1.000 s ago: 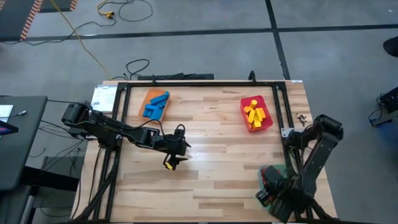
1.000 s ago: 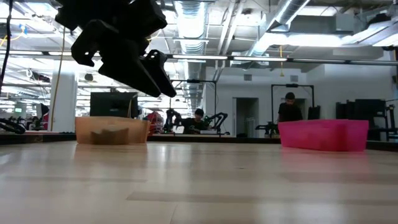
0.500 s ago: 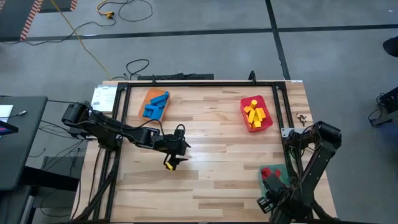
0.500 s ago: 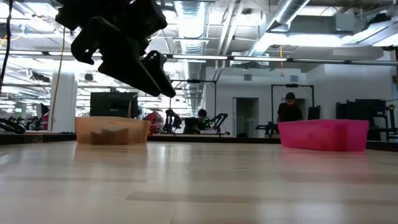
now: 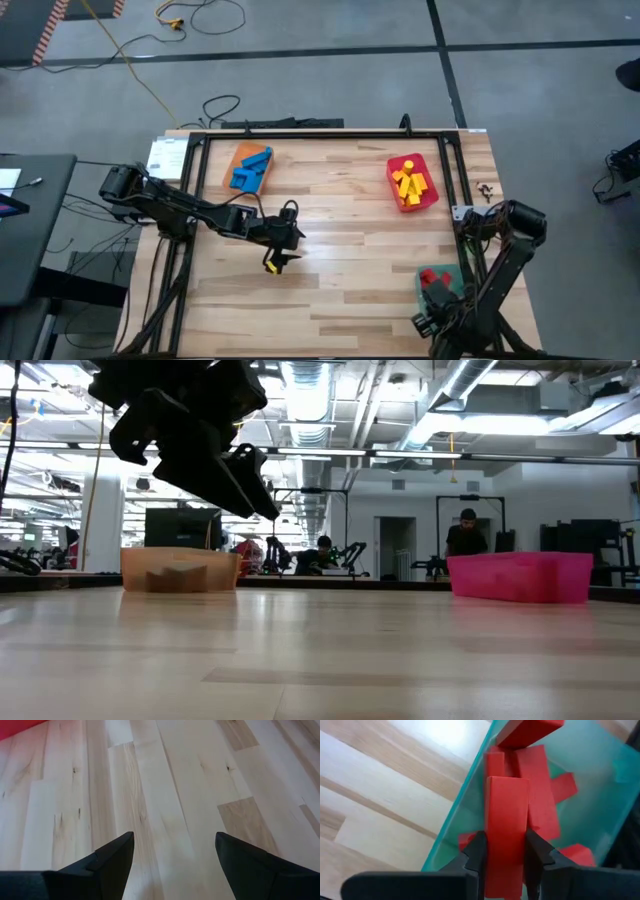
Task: Sort blocks
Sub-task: Put the red rectangle block into the green bin, then return to Home Position
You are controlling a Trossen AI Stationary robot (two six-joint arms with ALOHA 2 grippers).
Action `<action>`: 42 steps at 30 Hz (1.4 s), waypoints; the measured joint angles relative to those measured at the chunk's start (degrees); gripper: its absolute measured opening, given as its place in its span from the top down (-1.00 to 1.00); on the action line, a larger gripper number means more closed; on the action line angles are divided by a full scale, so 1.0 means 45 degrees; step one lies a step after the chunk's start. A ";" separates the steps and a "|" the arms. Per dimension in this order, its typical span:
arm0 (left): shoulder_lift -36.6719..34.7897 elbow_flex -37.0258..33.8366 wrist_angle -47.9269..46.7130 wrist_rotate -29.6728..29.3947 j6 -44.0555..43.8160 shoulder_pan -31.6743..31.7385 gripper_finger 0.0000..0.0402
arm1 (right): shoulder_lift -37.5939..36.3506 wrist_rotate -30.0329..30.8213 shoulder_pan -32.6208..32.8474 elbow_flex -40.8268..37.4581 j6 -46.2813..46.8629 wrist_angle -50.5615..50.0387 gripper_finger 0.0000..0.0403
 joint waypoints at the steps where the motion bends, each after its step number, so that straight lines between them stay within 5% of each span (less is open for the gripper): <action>1: 0.0000 0.0000 -0.0060 0.0000 -0.0021 0.0000 -0.37 | 0.0000 -0.0003 0.0000 -0.0197 -0.0005 0.0286 0.56; 6: -0.0003 0.0000 -0.0426 0.0000 -0.0132 0.0000 -0.37 | -0.0005 0.0002 0.0000 -0.0580 -0.0261 0.0919 0.46; 18: -0.1871 0.0000 -0.1067 -0.0592 0.0141 0.0000 -0.37 | -0.0677 0.0921 -0.0204 -0.0173 -0.0896 -0.1045 -0.44; 25: -0.4354 0.0000 -0.1816 -0.1185 0.0436 0.0004 -0.37 | -0.1247 0.5632 -0.0530 -0.0173 -0.3021 -0.1047 -0.45; 32: -0.7238 0.0000 -0.1986 -0.1183 0.1039 0.0005 -0.37 | -0.2276 1.0289 -0.1298 -0.0173 -0.7499 -0.1012 -0.45; 42: -1.0735 -0.1293 -0.2572 -0.1180 0.1135 0.0019 -0.37 | -0.5211 1.4116 -0.1923 -0.0449 -1.2534 -0.0902 -0.45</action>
